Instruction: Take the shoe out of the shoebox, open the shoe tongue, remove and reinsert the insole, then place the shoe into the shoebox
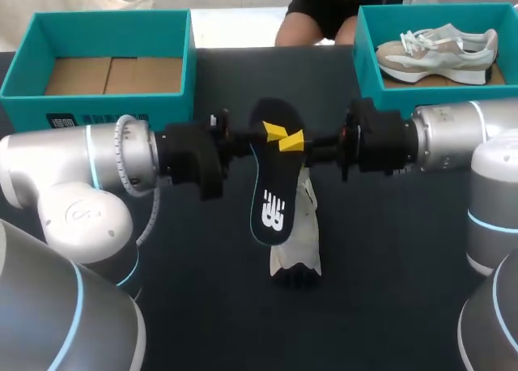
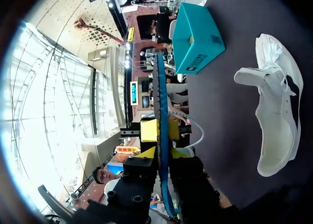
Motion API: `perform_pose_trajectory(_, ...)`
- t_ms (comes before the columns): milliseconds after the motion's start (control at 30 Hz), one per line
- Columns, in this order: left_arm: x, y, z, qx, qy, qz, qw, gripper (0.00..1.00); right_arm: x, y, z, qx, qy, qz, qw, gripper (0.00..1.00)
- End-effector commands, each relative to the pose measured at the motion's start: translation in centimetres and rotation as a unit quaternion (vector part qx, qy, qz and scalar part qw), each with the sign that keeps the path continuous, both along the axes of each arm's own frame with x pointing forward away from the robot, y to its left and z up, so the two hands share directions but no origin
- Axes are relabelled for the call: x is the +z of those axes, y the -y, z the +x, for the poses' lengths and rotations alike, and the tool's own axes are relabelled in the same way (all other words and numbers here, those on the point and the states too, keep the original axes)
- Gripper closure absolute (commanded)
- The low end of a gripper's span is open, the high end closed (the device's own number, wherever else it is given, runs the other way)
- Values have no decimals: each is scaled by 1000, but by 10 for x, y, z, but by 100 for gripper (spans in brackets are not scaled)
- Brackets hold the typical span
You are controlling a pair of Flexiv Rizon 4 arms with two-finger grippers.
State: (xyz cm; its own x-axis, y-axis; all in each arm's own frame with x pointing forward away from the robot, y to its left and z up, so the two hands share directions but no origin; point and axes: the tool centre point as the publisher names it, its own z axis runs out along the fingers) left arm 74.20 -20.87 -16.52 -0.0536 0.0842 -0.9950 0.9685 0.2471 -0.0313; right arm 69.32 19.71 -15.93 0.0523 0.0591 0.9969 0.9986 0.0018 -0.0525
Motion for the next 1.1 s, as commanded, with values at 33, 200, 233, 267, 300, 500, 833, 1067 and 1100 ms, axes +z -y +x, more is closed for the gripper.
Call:
perform_pose_trajectory(33, 2, -3, -4, 3, -17, 6, 1000, 100, 2, 17, -15, -19, 9, -10, 1000, 0)
perform_pose_trajectory(200, 5, -13, -12, -4, -63, 23, 998, 100, 10, 36, -19, -11, 76, -60, 995, 0)
perform_pose_trajectory(233, 6, -15, -14, -9, -75, 27, 997, 100, 11, 37, -19, -5, 88, -63, 994, 0)
perform_pose_trajectory(267, 6, -17, -16, -12, -88, 29, 996, 100, 13, 39, -18, -3, 104, -72, 992, 0)
perform_pose_trajectory(300, 6, -20, -18, -18, -107, 34, 993, 100, 15, 42, -17, 5, 122, -90, 988, 0)
perform_pose_trajectory(500, 11, -31, -28, -30, -167, 39, 985, 100, 17, 50, -17, 22, 212, -125, 969, 0)
perform_pose_trajectory(833, 21, -43, -37, -64, -261, 9, 963, 100, 24, 52, -23, 59, 299, -161, 939, 0)
perform_pose_trajectory(1067, 21, -43, -37, -64, -261, 9, 963, 100, 24, 52, -23, 59, 299, -161, 939, 0)
perform_pose_trajectory(1100, 21, -43, -37, -64, -261, 9, 963, 100, 24, 52, -23, 59, 299, -161, 939, 0)
